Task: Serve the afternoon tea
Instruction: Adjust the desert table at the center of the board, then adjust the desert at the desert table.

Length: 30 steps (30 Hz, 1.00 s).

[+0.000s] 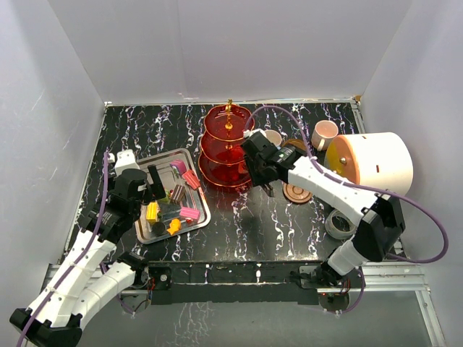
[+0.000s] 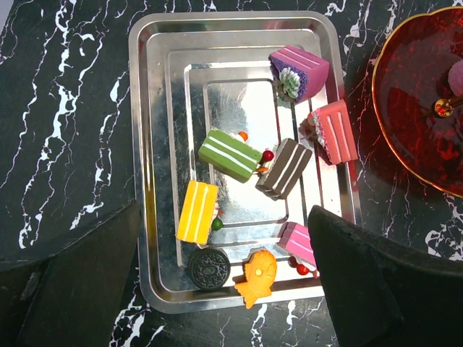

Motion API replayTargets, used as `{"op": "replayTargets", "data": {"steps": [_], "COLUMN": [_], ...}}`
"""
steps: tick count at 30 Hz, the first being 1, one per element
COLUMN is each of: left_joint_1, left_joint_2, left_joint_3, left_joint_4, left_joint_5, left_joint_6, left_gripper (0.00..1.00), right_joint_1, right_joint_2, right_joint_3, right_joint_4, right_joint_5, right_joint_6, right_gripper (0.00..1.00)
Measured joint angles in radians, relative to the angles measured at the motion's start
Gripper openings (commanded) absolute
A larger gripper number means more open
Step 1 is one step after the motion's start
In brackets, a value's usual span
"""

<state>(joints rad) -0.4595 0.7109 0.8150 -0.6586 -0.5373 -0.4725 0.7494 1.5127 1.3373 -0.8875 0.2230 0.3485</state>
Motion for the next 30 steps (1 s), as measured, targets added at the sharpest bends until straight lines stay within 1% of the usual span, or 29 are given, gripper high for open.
{"op": "replayTargets", "data": {"steps": [6, 15, 22, 30], "left_joint_1": [0.000, 0.000, 0.000, 0.000], "left_joint_2": [0.000, 0.005, 0.014, 0.026], "left_joint_3": [0.000, 0.000, 0.000, 0.000], "left_joint_4": [0.000, 0.000, 0.000, 0.000], "left_joint_5": [-0.003, -0.004, -0.005, -0.005], "left_joint_6": [0.000, 0.000, 0.000, 0.000], "left_gripper": [0.99, 0.99, 0.99, 0.99], "right_joint_1": [0.068, 0.182, 0.232, 0.234], "right_joint_2": [0.097, 0.211, 0.231, 0.231], "right_joint_3": [0.053, 0.104, 0.122, 0.145], "right_joint_4": [-0.067, -0.129, -0.154, -0.142], "right_joint_5": [0.203, 0.368, 0.389, 0.307], "right_joint_6": [-0.042, -0.066, -0.073, -0.078], "right_gripper": [0.27, 0.34, 0.40, 0.43]}}
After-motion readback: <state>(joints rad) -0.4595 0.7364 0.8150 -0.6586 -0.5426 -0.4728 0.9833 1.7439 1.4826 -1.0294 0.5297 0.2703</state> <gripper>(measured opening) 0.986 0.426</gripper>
